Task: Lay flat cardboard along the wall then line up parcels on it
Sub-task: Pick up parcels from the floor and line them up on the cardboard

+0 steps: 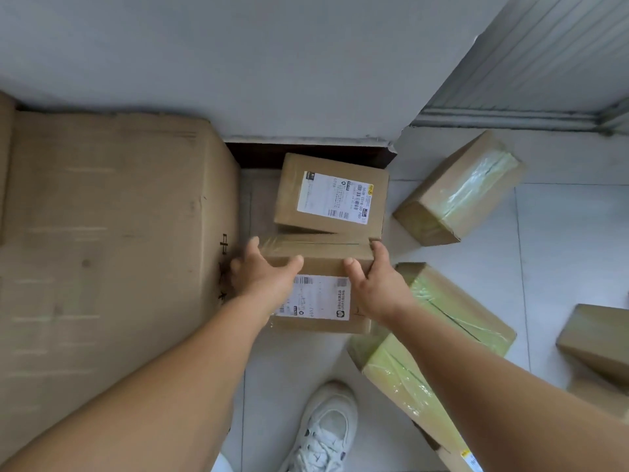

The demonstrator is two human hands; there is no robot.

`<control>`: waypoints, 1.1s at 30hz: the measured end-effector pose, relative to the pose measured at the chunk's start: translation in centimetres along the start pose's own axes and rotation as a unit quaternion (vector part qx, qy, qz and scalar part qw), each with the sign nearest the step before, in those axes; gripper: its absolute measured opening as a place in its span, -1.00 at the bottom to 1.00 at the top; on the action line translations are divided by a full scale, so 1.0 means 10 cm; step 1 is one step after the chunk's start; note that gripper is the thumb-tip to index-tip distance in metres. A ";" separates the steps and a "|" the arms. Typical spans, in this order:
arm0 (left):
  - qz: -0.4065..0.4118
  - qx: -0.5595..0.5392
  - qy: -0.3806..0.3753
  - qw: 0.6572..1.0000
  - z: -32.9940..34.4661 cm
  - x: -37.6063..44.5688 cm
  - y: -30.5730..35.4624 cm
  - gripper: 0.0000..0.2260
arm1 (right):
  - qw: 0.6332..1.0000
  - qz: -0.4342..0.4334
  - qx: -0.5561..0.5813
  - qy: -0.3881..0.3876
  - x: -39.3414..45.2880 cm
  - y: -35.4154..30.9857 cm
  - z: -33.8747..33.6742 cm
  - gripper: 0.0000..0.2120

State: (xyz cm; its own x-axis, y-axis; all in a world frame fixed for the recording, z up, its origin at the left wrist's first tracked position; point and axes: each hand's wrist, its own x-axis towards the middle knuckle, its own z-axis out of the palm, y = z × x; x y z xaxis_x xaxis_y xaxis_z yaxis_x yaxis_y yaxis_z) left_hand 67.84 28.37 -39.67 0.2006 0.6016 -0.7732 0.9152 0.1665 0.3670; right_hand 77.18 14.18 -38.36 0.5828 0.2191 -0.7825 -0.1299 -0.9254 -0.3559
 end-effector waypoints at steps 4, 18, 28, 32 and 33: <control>0.078 -0.003 -0.015 0.997 -0.04 0.04 0.17 -0.21 | 0.992 0.112 0.060 0.028 0.12 0.12 0.10 -0.64; -0.256 -0.233 0.021 0.938 0.71 -0.12 -0.36 -0.38 | 0.974 -0.135 -0.171 0.056 0.79 -0.49 -0.21 -0.23; -0.285 -0.311 0.046 0.905 0.77 0.22 -0.21 -0.25 | 0.931 -0.136 -0.331 0.067 1.43 -0.76 -0.44 -0.09; -0.257 -0.343 0.042 0.903 0.73 0.20 -0.21 -0.15 | 0.925 -0.053 -0.375 0.039 1.35 -0.58 -0.44 0.06; -0.241 -0.338 0.043 0.909 0.71 0.21 -0.23 -0.14 | 0.932 -0.029 -0.360 0.030 1.30 -0.51 -0.44 0.06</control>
State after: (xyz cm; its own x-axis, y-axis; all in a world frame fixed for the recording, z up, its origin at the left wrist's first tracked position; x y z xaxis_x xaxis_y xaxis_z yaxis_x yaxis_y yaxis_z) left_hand 68.69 23.68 -45.82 -0.2224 0.3854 -0.8955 0.4595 0.8516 0.2524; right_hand 88.97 20.39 -44.49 0.6189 0.2776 -0.7347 0.4630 -0.8846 0.0558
